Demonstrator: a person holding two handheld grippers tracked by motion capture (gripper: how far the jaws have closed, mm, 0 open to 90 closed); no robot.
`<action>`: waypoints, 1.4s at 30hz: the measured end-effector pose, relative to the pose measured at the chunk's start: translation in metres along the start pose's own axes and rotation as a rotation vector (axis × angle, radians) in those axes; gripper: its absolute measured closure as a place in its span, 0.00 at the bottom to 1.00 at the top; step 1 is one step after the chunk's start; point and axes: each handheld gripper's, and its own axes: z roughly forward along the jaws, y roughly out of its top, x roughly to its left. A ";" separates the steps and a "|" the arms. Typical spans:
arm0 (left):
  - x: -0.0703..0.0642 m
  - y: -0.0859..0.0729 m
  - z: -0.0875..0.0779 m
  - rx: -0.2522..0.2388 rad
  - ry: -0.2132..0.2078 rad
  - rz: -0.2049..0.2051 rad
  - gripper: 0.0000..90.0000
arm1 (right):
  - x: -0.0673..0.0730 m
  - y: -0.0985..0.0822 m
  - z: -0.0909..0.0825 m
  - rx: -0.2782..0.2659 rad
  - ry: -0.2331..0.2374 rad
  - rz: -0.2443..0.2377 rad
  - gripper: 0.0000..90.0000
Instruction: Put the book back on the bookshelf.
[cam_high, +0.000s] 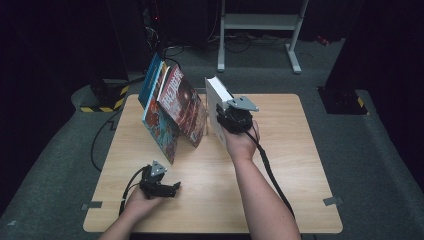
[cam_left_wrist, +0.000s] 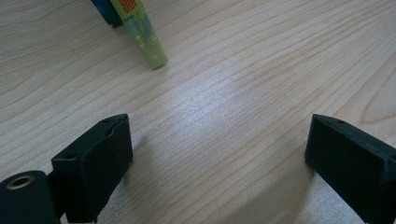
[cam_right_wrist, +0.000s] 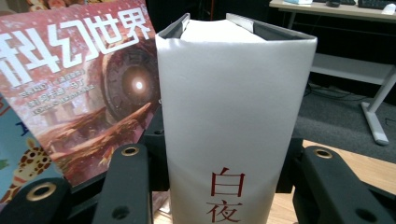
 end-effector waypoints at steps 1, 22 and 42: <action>0.000 0.000 0.000 -0.001 0.000 0.000 0.08 | -0.001 0.000 0.001 0.002 -0.002 0.005 0.60; 0.000 0.000 0.000 0.001 0.000 0.002 0.09 | -0.003 0.000 0.021 0.000 -0.019 0.030 0.60; 0.000 0.000 0.000 -0.005 -0.001 -0.002 0.09 | -0.004 0.003 0.045 0.005 -0.042 0.057 0.60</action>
